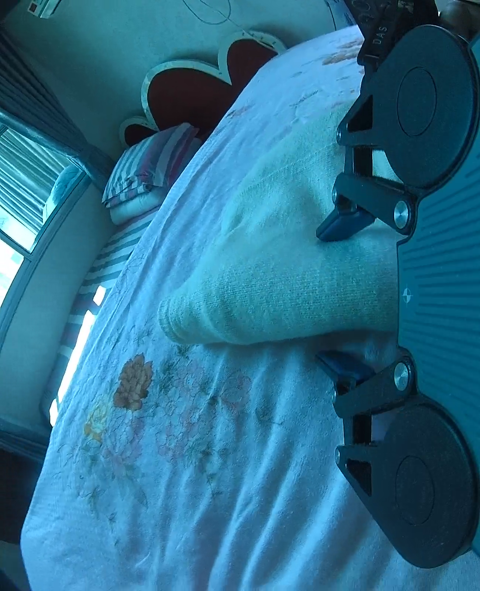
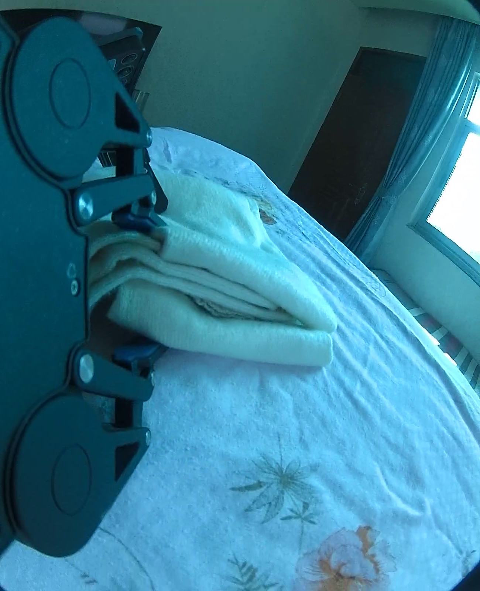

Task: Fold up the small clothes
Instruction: 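Lower the folded end onto the sweater and open both tools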

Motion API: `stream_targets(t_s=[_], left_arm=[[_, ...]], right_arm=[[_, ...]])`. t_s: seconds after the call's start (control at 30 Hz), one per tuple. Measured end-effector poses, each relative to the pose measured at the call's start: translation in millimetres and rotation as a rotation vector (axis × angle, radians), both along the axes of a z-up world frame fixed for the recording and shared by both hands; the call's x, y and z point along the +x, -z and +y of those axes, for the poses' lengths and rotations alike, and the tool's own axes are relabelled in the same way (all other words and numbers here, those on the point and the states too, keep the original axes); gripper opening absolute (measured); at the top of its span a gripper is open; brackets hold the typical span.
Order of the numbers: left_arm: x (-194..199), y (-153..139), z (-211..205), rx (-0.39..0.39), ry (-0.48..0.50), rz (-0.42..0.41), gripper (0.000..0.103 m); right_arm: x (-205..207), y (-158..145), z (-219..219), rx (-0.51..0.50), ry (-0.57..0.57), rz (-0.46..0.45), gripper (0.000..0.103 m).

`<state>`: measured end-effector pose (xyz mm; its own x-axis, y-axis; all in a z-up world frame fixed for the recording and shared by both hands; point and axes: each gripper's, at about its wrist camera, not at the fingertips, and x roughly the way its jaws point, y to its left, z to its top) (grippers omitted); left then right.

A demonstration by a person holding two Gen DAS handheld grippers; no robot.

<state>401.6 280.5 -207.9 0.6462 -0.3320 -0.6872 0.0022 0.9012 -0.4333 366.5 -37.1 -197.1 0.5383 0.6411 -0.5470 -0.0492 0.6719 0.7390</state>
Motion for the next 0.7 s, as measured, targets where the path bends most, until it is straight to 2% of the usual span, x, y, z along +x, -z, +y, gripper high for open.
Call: stream_targets(t_s=[0.03,0.07,0.17,0.23,0.3,0.33,0.37,0.4,0.47,0.5,0.57,0.6,0.63,0.67,0.7], left_arm=[[-5,-5,2,0.036,-0.024,-0.010,0.081],[-10,-9,5,0.054,-0.039,-0.022,0.082],[-29,-29,19,0.071,-0.081,-0.073,0.082],[-43,-50,19,0.086,-0.077,-0.143,0.082],[-55,-67,14,0.082,-0.070,-0.207,0.082],[-57,-72,10,0.073,-0.053,-0.223,0.083],[-57,-72,3,0.065,-0.028,-0.224,0.092],[-56,-68,-5,0.069,-0.004,-0.214,0.096],[-49,-50,-21,0.115,0.032,-0.163,0.098],[-46,-40,-26,0.126,0.044,-0.134,0.098],[-38,-14,-32,0.173,0.064,-0.060,0.098],[-37,-2,-33,0.188,0.080,-0.028,0.098],[-40,1,-31,0.180,0.091,-0.067,0.101],[-43,0,-28,0.183,0.089,-0.079,0.101],[-44,-4,-26,0.191,0.078,-0.064,0.101]], right_arm=[[-2,-7,0,-0.039,0.001,-0.020,0.056],[-7,-13,0,-0.078,0.002,-0.040,0.057],[-27,-49,5,-0.192,-0.003,-0.174,0.048],[-40,-79,18,-0.221,-0.066,-0.318,0.046],[-42,-93,34,-0.244,-0.130,-0.376,0.040],[-34,-92,43,-0.260,-0.160,-0.371,0.038],[-28,-85,50,-0.268,-0.170,-0.349,0.030],[-16,-74,57,-0.268,-0.165,-0.310,0.023],[-8,-56,60,-0.298,-0.154,-0.250,0.015],[-12,-55,56,-0.303,-0.136,-0.245,0.007],[-11,-43,44,-0.302,-0.103,-0.209,0.005],[-11,-38,38,-0.293,-0.084,-0.197,0.001],[-12,-33,33,-0.284,-0.076,-0.185,0.000],[-15,-33,31,-0.272,-0.075,-0.184,0.000],[-20,-37,32,-0.282,-0.079,-0.202,0.004]])
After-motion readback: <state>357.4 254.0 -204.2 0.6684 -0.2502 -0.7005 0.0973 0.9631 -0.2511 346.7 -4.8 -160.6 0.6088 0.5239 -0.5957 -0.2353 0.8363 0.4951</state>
